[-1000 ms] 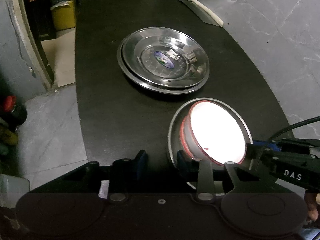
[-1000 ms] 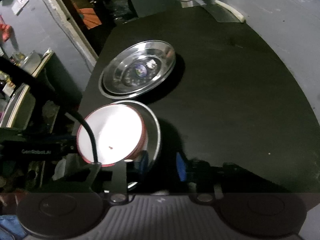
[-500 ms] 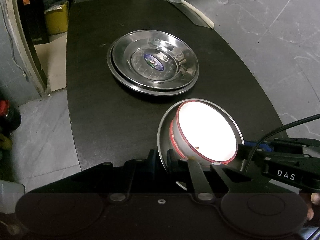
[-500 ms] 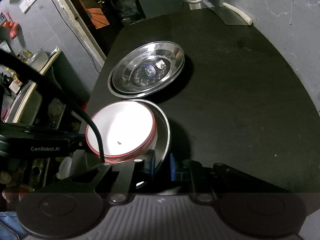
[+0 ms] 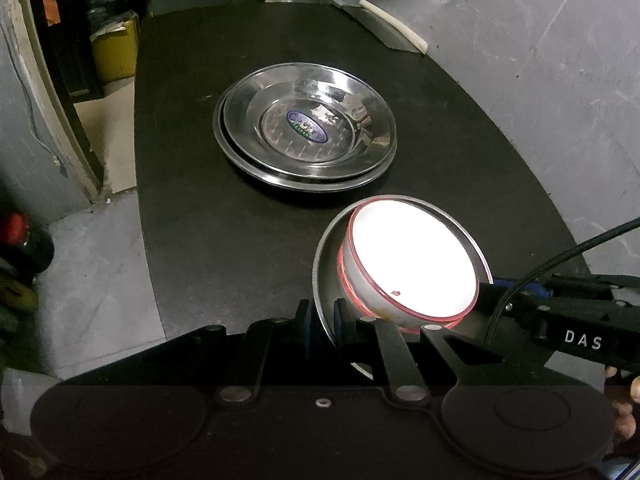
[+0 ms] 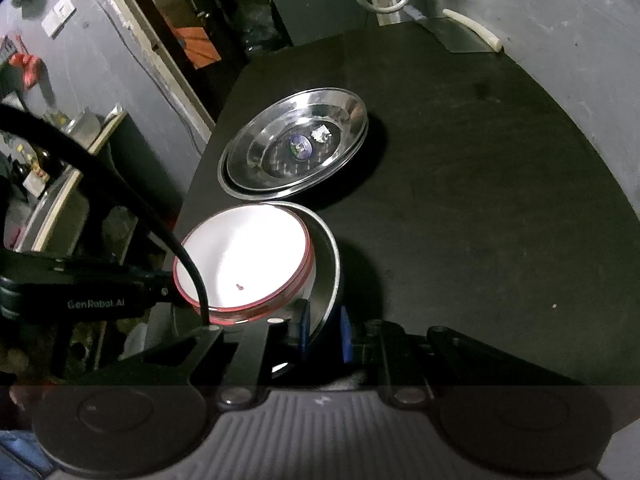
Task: Organize plates and bowls
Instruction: 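Lift the steel bowl holding the white bowls with the left tool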
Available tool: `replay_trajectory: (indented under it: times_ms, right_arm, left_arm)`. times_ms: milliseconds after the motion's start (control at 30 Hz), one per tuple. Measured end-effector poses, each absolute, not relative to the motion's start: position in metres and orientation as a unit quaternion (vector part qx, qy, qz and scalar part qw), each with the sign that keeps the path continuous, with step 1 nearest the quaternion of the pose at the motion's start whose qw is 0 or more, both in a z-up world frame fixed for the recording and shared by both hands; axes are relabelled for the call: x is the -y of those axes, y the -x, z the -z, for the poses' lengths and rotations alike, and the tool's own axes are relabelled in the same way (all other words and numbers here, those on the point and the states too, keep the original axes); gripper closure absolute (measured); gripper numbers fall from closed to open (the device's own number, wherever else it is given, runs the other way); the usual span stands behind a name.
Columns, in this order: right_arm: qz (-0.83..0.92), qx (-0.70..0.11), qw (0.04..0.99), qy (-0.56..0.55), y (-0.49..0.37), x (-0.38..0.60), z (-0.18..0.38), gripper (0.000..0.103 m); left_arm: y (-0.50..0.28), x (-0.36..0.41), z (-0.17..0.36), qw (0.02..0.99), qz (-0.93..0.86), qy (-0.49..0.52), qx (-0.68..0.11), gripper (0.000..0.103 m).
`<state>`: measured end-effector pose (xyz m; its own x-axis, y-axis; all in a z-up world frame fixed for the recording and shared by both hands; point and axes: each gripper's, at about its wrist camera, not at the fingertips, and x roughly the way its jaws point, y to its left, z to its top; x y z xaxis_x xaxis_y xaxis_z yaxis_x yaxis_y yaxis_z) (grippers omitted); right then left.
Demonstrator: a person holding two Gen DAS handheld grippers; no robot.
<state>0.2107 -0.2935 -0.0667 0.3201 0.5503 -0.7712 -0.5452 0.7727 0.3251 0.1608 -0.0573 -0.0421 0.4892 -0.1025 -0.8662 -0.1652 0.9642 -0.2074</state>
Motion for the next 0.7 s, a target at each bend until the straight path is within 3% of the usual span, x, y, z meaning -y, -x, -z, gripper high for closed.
replay_trajectory:
  times_ms: [700]
  right_arm:
    - [-0.377,-0.504,0.777,-0.012,-0.228,0.299,0.070,0.083]
  left_arm:
    - [-0.157,0.072,0.043,0.845,-0.091,0.159,-0.503,0.094]
